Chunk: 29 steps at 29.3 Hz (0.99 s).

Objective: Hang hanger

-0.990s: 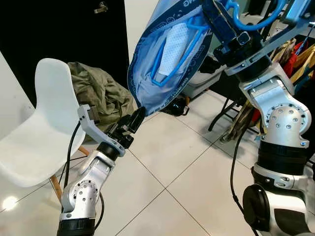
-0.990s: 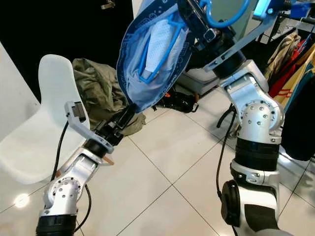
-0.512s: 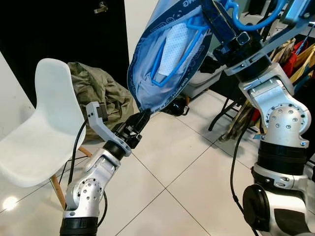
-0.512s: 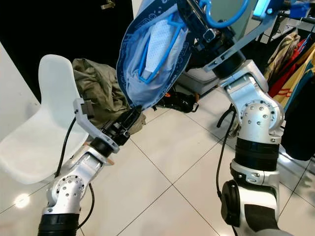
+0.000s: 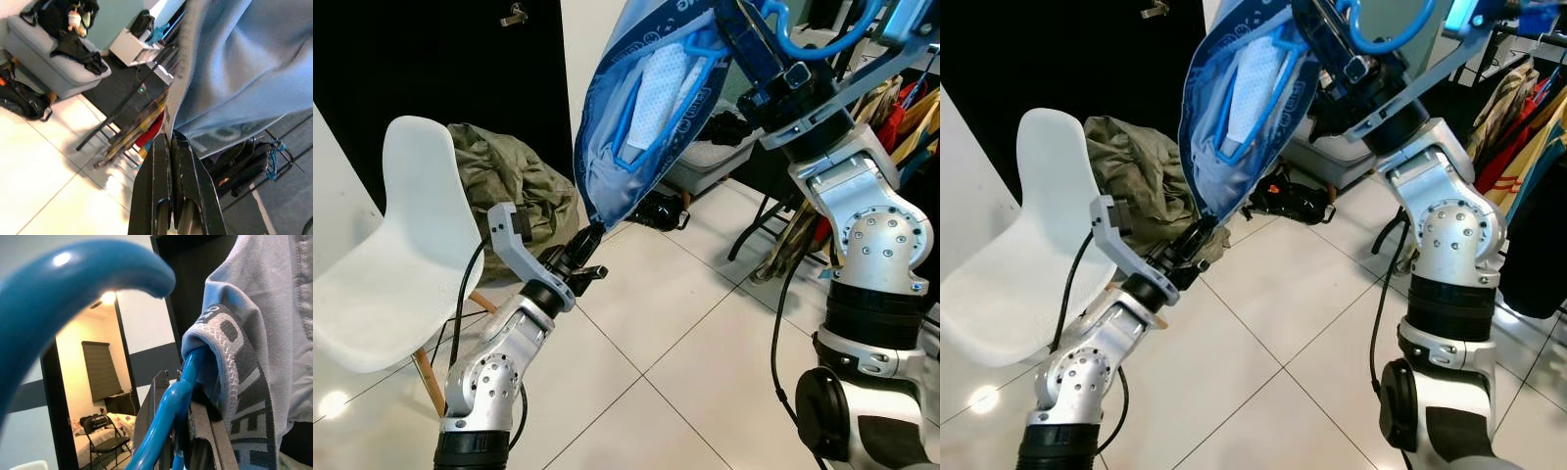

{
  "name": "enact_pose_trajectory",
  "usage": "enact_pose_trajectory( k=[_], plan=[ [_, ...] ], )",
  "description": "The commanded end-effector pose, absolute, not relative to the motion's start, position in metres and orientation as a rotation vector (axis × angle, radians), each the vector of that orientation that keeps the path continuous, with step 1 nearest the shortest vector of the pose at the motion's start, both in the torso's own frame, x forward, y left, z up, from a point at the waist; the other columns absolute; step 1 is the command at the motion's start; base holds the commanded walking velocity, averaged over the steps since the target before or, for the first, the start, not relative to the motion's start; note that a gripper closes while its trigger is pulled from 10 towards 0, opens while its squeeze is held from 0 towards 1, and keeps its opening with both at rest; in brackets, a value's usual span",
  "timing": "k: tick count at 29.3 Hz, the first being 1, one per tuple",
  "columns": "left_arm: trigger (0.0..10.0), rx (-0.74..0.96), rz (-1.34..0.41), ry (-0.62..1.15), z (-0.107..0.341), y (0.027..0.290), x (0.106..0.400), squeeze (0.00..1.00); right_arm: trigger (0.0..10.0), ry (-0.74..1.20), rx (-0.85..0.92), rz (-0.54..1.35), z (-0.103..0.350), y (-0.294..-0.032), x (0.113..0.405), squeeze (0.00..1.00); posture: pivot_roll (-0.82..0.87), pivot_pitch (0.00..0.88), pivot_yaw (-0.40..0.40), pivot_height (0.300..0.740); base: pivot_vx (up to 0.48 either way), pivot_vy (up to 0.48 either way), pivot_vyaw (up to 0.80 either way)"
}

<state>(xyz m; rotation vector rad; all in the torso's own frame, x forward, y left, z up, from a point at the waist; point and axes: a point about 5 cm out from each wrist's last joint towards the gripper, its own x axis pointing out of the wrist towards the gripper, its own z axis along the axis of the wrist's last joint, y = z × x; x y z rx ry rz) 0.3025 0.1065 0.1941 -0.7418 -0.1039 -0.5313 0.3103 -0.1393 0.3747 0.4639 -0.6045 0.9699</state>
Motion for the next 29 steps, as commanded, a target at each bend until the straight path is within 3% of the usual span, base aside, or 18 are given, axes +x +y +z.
enact_pose_trajectory(
  k=[1,8,16,19,21,23,24,29],
  plan=[
    [0.0,-0.727,-0.513,-0.119,0.198,0.110,0.304,0.00,10.0,-0.578,0.411,0.947,0.369,-0.134,0.312,0.00,-0.05,0.092,0.013,0.740,0.000,0.000,0.00],
    [0.0,-0.671,-0.478,-0.244,0.229,0.131,0.308,0.00,10.0,-0.407,0.134,0.669,0.331,-0.135,0.343,0.00,-0.04,0.093,0.010,0.740,0.000,0.000,0.00],
    [0.0,-0.662,-0.484,-0.272,0.237,0.132,0.305,0.00,10.0,-0.419,0.093,0.530,0.328,-0.146,0.350,0.00,-0.03,0.101,0.007,0.740,0.000,0.000,0.00],
    [0.0,-0.669,-0.498,-0.256,0.233,0.126,0.302,0.00,10.0,-0.281,0.072,0.344,0.300,-0.157,0.366,0.00,-0.04,0.104,0.003,0.740,0.000,0.000,0.00],
    [0.0,-0.669,-0.498,-0.256,0.233,0.126,0.302,0.00,10.0,-0.281,0.072,0.344,0.300,-0.157,0.366,0.00,-0.04,0.104,0.003,0.740,0.000,0.000,0.00],
    [0.0,-0.676,-0.505,-0.252,0.232,0.123,0.302,0.00,10.0,-0.171,0.083,0.344,0.281,-0.152,0.370,0.00,-0.04,0.106,0.002,0.740,0.000,0.000,0.00],
    [0.0,-0.681,-0.526,-0.242,0.232,0.118,0.300,0.00,10.0,0.017,0.135,0.415,0.245,-0.135,0.368,0.00,-0.04,0.108,0.000,0.740,0.000,0.000,0.00],
    [0.0,-0.692,-0.561,-0.230,0.232,0.109,0.297,0.00,10.0,0.222,0.191,0.506,0.203,-0.112,0.358,0.00,-0.04,0.114,-0.001,0.740,0.000,0.000,0.00]
  ],
)
